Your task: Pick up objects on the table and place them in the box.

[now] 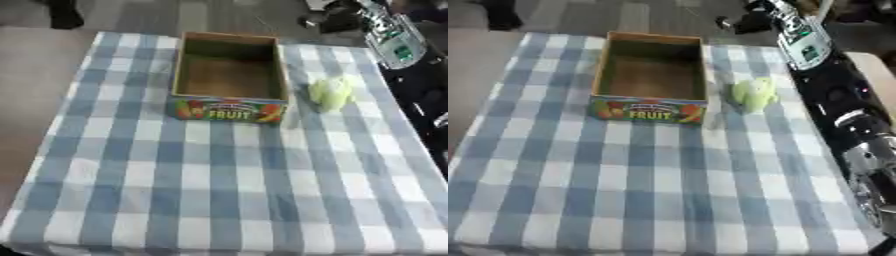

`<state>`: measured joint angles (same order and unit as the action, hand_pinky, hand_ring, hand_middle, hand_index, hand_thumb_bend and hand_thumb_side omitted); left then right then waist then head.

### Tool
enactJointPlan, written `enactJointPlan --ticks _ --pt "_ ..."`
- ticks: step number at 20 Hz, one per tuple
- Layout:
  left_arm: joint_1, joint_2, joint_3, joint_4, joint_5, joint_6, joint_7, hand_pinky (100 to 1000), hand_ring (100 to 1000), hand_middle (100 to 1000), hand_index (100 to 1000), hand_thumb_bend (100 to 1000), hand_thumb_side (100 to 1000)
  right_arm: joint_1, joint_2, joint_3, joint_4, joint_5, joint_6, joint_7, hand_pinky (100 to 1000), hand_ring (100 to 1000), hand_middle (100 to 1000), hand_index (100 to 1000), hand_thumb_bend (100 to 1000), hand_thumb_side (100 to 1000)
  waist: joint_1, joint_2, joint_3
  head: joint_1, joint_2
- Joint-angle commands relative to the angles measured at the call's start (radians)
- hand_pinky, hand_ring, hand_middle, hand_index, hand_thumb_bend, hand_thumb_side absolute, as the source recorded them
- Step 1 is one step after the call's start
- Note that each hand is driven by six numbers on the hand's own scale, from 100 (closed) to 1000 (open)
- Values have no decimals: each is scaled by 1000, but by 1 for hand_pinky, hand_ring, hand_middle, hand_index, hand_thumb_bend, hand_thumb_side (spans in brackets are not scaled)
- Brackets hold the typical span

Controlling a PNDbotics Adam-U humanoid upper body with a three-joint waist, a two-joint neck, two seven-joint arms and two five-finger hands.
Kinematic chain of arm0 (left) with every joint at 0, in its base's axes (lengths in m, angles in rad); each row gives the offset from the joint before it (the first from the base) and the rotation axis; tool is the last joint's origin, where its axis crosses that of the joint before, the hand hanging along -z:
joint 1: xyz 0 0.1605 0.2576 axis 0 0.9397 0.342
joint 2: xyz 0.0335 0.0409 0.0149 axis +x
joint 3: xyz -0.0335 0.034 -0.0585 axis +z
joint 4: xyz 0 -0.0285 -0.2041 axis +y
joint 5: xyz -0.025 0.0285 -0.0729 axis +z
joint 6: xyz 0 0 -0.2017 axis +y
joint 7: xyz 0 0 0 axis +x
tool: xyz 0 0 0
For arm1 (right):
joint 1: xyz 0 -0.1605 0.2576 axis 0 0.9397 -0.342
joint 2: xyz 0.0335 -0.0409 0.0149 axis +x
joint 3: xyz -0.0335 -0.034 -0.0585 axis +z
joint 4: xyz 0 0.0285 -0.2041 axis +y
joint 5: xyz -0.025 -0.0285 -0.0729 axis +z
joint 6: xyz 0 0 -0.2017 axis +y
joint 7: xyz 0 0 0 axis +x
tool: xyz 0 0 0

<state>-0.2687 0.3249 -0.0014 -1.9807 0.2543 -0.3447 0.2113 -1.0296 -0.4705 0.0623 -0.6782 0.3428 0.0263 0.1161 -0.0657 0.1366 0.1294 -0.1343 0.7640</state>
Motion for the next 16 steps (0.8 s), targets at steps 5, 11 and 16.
enactJointPlan --ticks 5,11,16 --pt "-10 19 3 -19 0 -3 -4 631 561 597 712 100 604 -23 -38 33 154 107 -26 -104 822 879 854 868 414 211 5 -13 5 0 6" --pt "-7 19 5 -19 -1 -3 -3 631 560 597 712 100 604 -25 -51 43 299 196 -87 -144 832 886 856 867 426 268 6 -16 1 2 6" --pt "-3 20 6 -19 -2 -4 -1 631 560 596 713 100 604 -27 -64 32 414 269 -156 -176 826 879 845 862 431 288 6 -20 -5 5 6"
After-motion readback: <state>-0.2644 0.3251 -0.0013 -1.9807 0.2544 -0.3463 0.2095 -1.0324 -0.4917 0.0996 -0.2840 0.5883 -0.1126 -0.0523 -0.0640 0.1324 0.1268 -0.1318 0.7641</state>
